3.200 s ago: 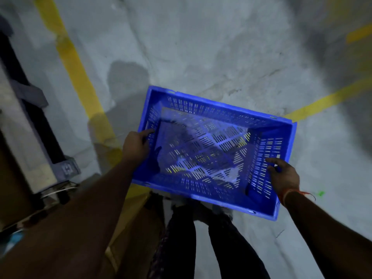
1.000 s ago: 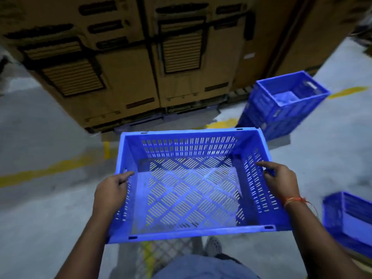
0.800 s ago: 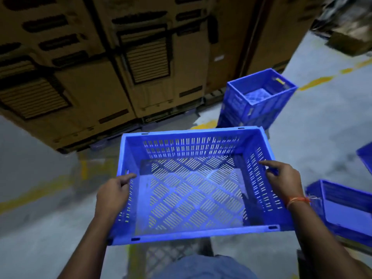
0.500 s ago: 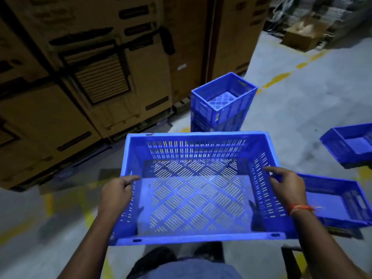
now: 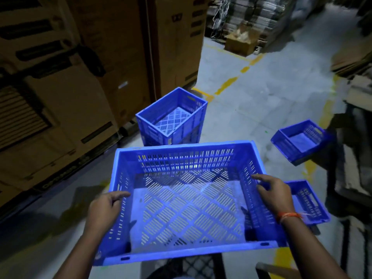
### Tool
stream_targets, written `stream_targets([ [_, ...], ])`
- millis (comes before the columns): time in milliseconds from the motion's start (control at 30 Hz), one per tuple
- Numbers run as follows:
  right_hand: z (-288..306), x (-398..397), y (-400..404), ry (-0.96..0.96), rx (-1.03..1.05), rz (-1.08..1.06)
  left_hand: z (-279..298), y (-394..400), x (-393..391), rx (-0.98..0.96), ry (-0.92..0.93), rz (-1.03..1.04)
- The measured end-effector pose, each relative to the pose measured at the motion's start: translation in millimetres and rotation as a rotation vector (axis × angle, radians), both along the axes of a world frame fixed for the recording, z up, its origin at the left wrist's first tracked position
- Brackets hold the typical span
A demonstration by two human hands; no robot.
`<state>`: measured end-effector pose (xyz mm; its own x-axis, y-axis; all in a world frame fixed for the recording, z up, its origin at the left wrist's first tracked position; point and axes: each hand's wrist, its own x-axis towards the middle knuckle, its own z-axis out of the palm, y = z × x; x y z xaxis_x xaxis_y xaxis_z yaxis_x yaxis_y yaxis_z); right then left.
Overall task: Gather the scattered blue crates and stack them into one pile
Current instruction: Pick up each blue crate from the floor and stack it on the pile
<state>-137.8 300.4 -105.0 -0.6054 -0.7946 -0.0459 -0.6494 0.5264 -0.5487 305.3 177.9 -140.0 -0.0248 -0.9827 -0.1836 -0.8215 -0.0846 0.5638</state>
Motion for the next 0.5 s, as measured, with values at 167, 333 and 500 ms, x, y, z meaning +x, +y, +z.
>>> stream_targets([
  [167, 3, -54, -63, 0.009, 0.046, -0.019, 4, -70, -57, 0.018, 0.01, -0.024],
  [333, -1, -112, -124, 0.006, 0.059, -0.007, 9, -128, -108, 0.005, -0.025, -0.005],
  [500, -19, -181, -213, -0.033, 0.051, 0.073, -3, -183, -168, -0.004, -0.032, 0.072],
])
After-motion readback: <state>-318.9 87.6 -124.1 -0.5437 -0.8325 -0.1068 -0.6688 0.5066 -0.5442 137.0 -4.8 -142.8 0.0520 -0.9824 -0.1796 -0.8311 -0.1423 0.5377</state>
